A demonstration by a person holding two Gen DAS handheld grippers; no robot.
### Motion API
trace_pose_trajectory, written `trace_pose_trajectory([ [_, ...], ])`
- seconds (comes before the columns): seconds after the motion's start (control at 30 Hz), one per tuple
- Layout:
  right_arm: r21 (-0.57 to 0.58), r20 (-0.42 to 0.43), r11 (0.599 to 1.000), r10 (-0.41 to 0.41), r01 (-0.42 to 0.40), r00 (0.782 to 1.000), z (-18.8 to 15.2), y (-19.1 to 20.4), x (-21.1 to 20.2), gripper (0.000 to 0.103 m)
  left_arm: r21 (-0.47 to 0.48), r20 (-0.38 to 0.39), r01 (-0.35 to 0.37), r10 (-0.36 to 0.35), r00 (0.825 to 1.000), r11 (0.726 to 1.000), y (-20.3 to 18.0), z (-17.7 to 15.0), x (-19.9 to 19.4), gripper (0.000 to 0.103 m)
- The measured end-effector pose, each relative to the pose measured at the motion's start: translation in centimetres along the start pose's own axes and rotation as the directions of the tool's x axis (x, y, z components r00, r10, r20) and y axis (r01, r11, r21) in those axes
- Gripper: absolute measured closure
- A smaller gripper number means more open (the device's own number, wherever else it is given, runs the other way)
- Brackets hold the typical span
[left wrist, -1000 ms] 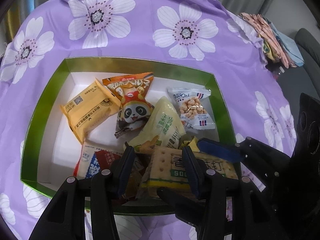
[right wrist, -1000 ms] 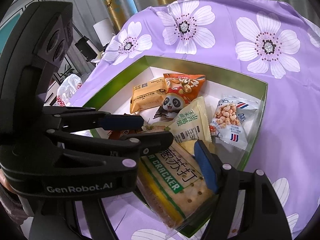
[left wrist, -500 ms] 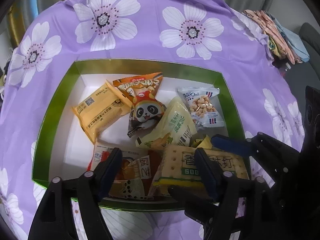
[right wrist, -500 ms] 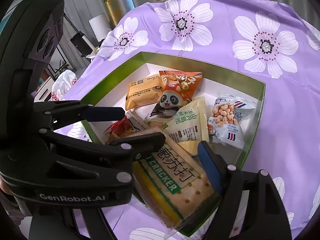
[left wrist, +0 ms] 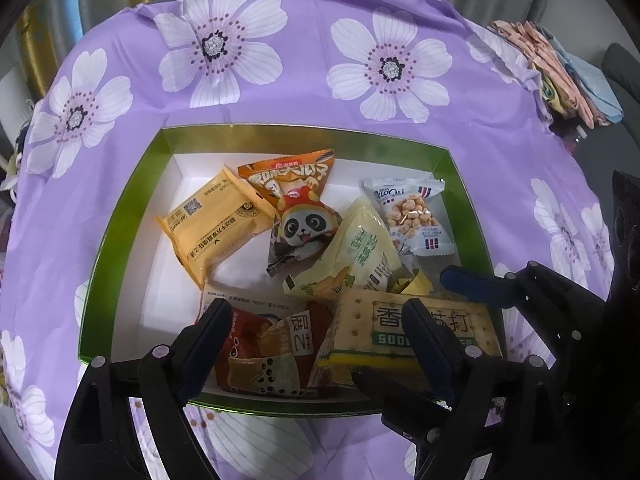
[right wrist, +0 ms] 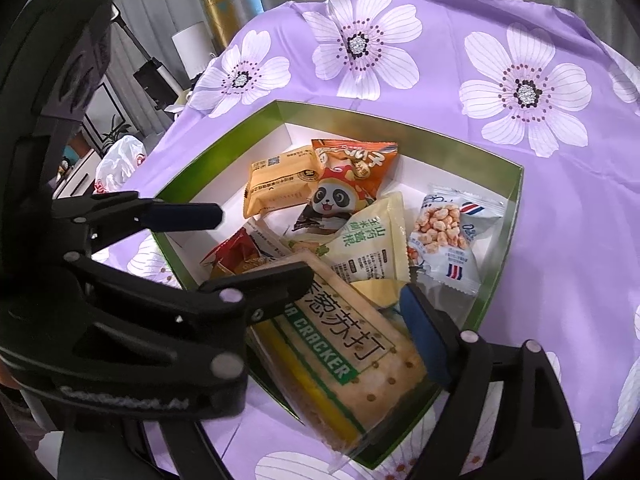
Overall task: Organize snacks
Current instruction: 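Lower the soda cracker pack into the green box beside the bags, then open both grippers and raise them away from the green box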
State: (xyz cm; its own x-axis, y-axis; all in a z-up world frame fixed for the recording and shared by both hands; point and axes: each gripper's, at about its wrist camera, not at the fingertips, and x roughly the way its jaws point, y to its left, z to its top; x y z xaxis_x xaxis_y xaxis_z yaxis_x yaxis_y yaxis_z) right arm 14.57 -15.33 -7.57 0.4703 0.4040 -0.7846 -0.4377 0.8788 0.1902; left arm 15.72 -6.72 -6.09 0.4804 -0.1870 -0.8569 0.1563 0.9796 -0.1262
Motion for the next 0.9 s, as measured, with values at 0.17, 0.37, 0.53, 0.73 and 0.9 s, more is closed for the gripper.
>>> trace_pose_trajectory([
  [0.17,0.009,-0.001,1.0,-0.008,0.008,1.0,-0.1,-0.1,-0.1,0.015,-0.001,0.006,-0.013,0.013,1.0,1.0,0.1,0.0,-0.2,0.016],
  [0.37,0.007,-0.006,1.0,-0.017,0.017,1.0,-0.1,0.0,-0.1,0.014,-0.003,0.007,-0.024,0.024,1.0,1.0,0.3,0.0,-0.4,0.016],
  [0.53,0.003,-0.011,1.0,-0.026,0.026,1.0,-0.1,0.1,0.0,0.013,-0.009,0.017,-0.036,0.037,0.999,0.999,0.6,-0.1,-0.6,0.004],
  [0.73,-0.008,-0.008,0.999,-0.043,0.043,0.999,0.0,0.4,-0.3,0.012,-0.013,0.02,-0.045,0.045,0.999,0.999,1.0,-0.3,-0.8,0.004],
  [0.9,-0.016,-0.005,0.999,-0.052,0.051,0.999,0.2,0.7,-0.5,0.011,-0.021,0.025,-0.05,0.05,0.998,0.999,1.4,-0.4,-1.2,0.004],
])
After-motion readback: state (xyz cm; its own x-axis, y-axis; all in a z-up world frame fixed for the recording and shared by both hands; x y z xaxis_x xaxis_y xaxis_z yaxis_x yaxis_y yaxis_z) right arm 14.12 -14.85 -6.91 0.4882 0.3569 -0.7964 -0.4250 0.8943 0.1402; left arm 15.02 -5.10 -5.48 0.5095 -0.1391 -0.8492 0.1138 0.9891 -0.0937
